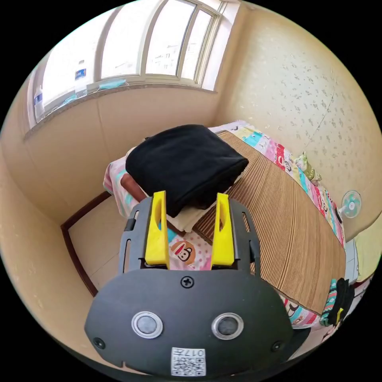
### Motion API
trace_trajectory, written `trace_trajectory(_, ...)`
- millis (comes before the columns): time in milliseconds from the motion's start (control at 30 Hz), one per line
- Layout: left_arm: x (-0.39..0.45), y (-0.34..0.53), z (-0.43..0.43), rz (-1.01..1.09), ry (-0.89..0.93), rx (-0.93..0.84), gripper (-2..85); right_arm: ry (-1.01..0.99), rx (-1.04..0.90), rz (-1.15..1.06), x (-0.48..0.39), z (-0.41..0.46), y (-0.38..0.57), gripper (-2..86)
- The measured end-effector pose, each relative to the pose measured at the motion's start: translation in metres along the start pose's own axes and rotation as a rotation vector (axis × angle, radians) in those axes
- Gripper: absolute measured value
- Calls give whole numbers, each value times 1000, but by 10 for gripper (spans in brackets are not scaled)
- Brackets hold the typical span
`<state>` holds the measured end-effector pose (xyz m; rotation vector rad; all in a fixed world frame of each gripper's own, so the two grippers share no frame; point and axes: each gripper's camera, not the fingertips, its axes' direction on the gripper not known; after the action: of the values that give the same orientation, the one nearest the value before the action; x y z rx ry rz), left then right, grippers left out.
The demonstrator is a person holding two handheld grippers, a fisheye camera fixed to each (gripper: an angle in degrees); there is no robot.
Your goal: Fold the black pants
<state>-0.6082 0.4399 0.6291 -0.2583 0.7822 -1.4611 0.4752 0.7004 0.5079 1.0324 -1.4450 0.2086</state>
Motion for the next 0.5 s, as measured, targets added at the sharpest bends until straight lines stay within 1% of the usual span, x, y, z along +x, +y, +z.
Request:
trace_trajectory(133, 1, -26, 27, 23, -41, -98, 143, 20, -3, 1, -8, 5, 10, 4)
trace_trajectory(167, 1, -31, 30, -19, -35, -119, 129, 2, 2, 5, -8, 5, 14, 4)
trace_trajectory(233, -9, -38, 23, -161, 49, -138, 101, -35, 3, 9, -6, 6, 20, 5)
trace_trajectory(267, -18, -41, 15, -281, 160, -151, 82, -52, 2, 16, -3, 7, 25, 5)
trace_trajectory(300, -22, -44, 3, -342, 305, -136, 66, -58, 1, 20, -1, 8, 28, 4)
trace_trajectory(333, -17, -47, -3, -326, 372, -124, 65, -67, -2, 31, 3, 11, 33, 4)
trace_trajectory(367, 3, -54, -19, -224, 460, -114, 63, -76, -6, 41, 8, 14, 37, 4)
trace_trajectory(400, 34, -59, -35, -91, 494, -137, 58, -81, -8, 47, 11, 17, 40, 4)
trace_trajectory(433, 51, -60, -43, -25, 512, -154, 55, -91, -14, 58, 16, 22, 44, 4)
trace_trajectory(500, 123, -47, -67, 182, 631, -205, 46, -110, -28, 78, 23, 34, 51, 4)
